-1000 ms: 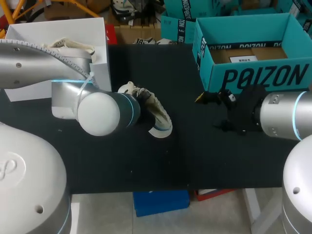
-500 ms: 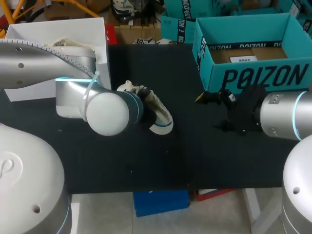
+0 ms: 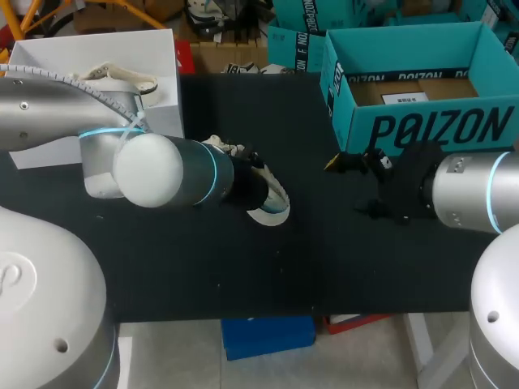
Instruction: Take the shoe out of the shoebox, open the shoe tongue, remove and reinsert the insole, then place the shoe into the shoebox
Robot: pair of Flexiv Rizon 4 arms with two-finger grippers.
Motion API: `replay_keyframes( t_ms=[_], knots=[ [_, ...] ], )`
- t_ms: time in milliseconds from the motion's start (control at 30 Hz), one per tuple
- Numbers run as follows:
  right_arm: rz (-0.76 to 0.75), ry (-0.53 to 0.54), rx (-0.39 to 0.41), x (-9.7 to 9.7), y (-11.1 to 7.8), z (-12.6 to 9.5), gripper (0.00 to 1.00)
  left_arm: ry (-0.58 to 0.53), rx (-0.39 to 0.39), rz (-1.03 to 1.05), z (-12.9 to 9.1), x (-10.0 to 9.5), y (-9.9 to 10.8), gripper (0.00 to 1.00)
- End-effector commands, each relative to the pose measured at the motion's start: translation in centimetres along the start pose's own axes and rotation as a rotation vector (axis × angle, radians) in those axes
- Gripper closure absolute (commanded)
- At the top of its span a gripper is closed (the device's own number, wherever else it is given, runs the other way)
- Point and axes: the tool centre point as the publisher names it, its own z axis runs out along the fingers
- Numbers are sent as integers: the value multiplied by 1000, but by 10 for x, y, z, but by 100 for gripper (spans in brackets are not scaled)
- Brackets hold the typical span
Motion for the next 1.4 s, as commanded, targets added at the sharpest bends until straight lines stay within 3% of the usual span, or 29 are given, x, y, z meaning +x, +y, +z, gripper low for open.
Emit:
replay_keyframes(
  t_ms=[33, 200, 333, 467, 600, 667, 933, 1400],
  knots=[
    [8, 10, 31, -5, 2, -4, 0, 10, 122, 10, -3, 3, 8, 46],
    [8, 10, 31, -5, 2, -4, 0, 14, 120, 12, 1, 4, 9, 54],
    [8, 10, 31, -5, 2, -4, 0, 16, 124, 12, 4, 5, 8, 67],
    [8, 10, 31, -5, 2, -4, 0, 22, 140, 15, 5, 4, 5, 64],
    [8, 10, 31, -5, 2, -4, 0, 23, 161, 10, 5, 4, 3, 69],
    [8, 10, 31, -5, 2, -4, 0, 24, 164, 9, 6, 5, 2, 100],
    [8, 10, 31, -5, 2, -4, 0, 34, 154, 45, 6, 9, 1, 100],
    [8, 10, 31, -5, 2, -4, 0, 9, -57, 108, 11, 10, 20, 100]
  ],
)
